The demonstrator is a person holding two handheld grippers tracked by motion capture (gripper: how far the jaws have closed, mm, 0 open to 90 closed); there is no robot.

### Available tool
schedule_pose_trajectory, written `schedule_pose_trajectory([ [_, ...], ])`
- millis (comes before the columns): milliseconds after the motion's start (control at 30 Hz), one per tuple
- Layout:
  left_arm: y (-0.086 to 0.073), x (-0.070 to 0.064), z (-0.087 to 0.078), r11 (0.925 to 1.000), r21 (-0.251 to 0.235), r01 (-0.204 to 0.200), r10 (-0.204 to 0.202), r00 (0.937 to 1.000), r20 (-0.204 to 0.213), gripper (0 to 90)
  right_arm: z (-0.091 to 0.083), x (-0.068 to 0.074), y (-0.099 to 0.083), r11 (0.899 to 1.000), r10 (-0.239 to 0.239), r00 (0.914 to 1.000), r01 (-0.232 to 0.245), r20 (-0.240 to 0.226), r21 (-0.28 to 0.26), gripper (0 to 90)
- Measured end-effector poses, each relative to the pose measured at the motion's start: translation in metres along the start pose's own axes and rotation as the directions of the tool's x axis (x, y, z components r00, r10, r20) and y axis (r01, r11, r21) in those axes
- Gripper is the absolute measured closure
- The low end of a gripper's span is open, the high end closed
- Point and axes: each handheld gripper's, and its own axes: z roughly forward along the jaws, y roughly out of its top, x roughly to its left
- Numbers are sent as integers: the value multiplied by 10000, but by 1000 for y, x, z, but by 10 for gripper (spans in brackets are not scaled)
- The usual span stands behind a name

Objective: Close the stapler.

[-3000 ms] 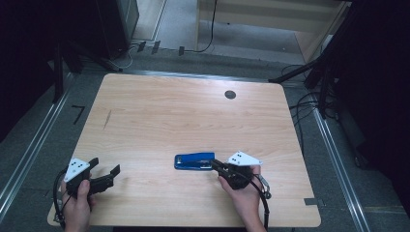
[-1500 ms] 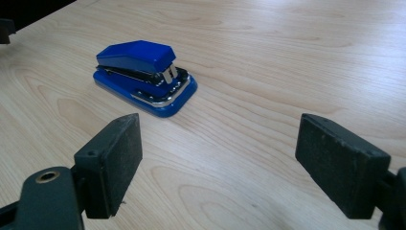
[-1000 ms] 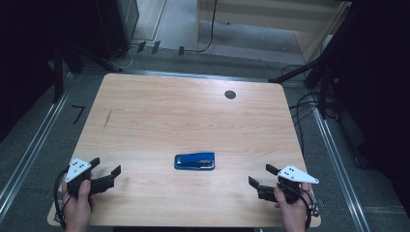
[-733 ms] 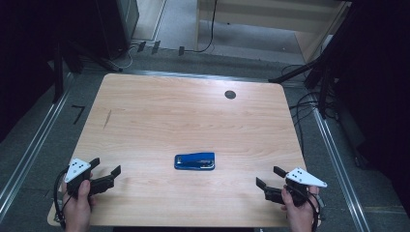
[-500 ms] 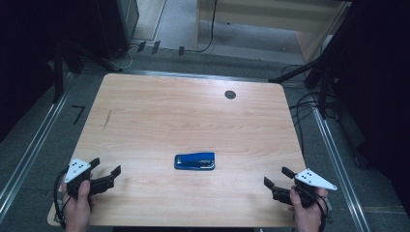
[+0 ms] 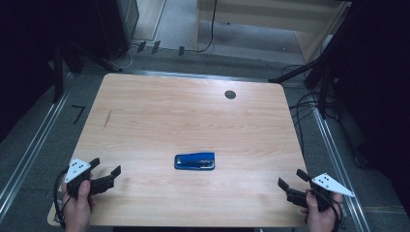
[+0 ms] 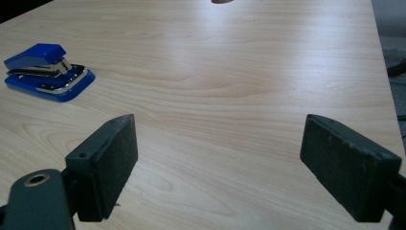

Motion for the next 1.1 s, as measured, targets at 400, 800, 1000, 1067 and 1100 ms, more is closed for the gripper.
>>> schedule_pose_trajectory([
  [400,0,1,-1,10000,-63,67,-67,10000,-16,135,-5,-14,-11,9998,192,9996,-192,200,11,0],
  [800,-1,2,-2,9999,-147,90,-89,9999,74,35,-9,-28,-23,9985,554,9966,-551,602,-53,0],
  [1000,-1,1,-2,9998,-179,60,-59,9999,103,0,-8,-31,-26,9977,673,9961,-671,578,-56,0],
  [1067,-1,1,-2,9999,-159,47,-45,9999,124,0,-6,-31,-27,9978,657,9961,-657,591,-16,0],
  [1100,-1,1,-2,9998,-173,41,-39,9999,112,0,-6,-31,-27,9975,710,9957,-713,597,24,0],
])
